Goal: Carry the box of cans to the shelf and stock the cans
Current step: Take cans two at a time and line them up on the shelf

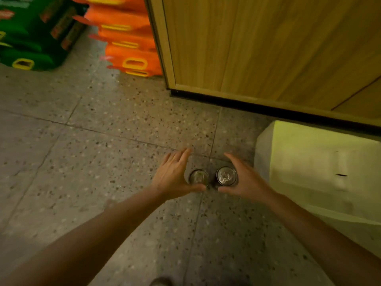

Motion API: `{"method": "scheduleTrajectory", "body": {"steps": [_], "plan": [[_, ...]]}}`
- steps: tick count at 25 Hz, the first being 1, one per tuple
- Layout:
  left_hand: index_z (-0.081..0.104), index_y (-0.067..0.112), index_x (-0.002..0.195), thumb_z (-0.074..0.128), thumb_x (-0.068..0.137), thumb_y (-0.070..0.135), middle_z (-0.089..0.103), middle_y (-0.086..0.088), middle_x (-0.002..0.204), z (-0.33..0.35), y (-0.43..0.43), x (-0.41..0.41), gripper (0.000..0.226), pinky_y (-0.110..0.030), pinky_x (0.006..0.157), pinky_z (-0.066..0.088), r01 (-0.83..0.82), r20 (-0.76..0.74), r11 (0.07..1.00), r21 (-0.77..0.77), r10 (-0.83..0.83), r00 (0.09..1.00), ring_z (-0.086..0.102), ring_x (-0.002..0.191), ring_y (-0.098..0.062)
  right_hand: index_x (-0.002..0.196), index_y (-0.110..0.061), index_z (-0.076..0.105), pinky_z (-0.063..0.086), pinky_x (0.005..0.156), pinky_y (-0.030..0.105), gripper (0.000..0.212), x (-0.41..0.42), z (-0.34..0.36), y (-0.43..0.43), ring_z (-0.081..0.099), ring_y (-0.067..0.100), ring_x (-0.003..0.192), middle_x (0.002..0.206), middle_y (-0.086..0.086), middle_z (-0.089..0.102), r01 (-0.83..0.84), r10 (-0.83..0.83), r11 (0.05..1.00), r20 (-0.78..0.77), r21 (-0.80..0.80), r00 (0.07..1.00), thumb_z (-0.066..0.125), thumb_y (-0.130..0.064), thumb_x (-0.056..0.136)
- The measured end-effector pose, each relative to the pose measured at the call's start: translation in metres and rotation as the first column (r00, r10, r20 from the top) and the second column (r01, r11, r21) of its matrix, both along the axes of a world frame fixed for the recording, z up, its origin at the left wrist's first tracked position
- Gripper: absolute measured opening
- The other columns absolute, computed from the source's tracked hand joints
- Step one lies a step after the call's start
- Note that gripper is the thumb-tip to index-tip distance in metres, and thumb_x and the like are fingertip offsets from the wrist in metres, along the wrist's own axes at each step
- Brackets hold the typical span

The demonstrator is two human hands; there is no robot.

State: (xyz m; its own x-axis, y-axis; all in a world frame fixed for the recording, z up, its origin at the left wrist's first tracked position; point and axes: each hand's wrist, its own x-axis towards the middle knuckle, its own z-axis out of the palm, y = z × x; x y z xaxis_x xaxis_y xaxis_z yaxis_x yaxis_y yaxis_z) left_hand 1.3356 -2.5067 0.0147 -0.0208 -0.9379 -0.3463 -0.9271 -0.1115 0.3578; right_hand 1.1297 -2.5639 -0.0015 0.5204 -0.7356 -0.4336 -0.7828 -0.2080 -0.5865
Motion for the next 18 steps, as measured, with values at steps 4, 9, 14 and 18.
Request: {"method": "scheduleTrajectory", "body": {"steps": [4,9,14,18], "plan": [[0.013,0.017,0.146,0.072,0.057,0.063,0.036,-0.004,0.149,-0.054,0.019,-0.011,0.116,-0.038,0.115,0.023,-0.054,-0.124,0.998,0.02,0.056,0.991,0.034,0.136,-0.023,0.142,-0.023,0.014,0.036,0.108,0.041,0.102,-0.002,-0.047,0.016,0.037,0.022,0.133,0.147,0.003,0.035,0.113,-0.109,0.993,0.103,-0.028,0.989,0.079,-0.034,0.065],[0.045,0.016,0.118,0.083,0.059,0.041,0.066,0.0,0.115,-0.081,0.028,-0.024,0.075,-0.027,0.073,0.047,-0.307,-0.353,0.951,-0.041,0.274,0.895,0.064,0.102,-0.021,0.125,-0.016,0.041,0.045,0.094,0.031,0.076,-0.004,-0.064,0.021,0.054,0.017,0.114,0.122,0.002,0.058,0.304,-0.281,0.951,0.263,-0.051,0.923,0.082,-0.025,0.061],[0.051,0.012,0.107,0.083,0.061,0.032,0.068,0.002,0.103,-0.077,0.028,-0.025,0.061,-0.025,0.071,0.048,-0.394,-0.475,0.918,-0.038,0.331,0.816,0.065,0.094,-0.017,0.12,-0.015,0.05,0.039,0.08,0.003,0.07,-0.004,-0.063,0.022,0.054,0.007,0.103,0.108,-0.009,0.056,0.36,-0.35,0.933,0.305,0.024,0.886,0.083,-0.025,0.059],[0.052,0.014,0.115,0.083,0.061,0.029,0.063,0.007,0.106,-0.01,0.012,-0.015,0.064,-0.014,0.078,0.046,-0.409,-0.528,0.912,-0.04,0.328,0.784,0.061,0.1,-0.012,0.121,-0.013,0.051,0.047,0.089,0.027,0.072,-0.005,-0.003,0.012,0.058,0.015,0.105,0.114,0.002,0.062,0.431,-0.431,0.899,0.316,0.073,0.845,0.083,-0.025,0.058]]}}
